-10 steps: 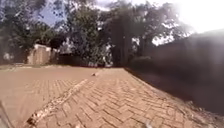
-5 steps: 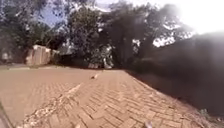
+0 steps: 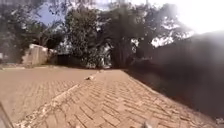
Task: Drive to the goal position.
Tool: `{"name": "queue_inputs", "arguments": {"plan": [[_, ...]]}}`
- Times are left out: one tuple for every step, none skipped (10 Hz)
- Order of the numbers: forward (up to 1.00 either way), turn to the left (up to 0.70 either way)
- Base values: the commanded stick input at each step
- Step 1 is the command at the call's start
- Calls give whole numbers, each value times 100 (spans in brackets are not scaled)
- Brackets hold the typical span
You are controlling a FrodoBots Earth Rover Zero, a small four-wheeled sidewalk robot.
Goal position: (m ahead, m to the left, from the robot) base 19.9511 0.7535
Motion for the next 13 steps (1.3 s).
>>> {"name": "queue_inputs", "arguments": {"plan": [[70, 0], [70, 0], [70, 0], [70, 0], [70, 0], [70, 0], [70, 0], [70, 0], [70, 0], [70, 0], [70, 0], [70, 0], [70, 0]]}}
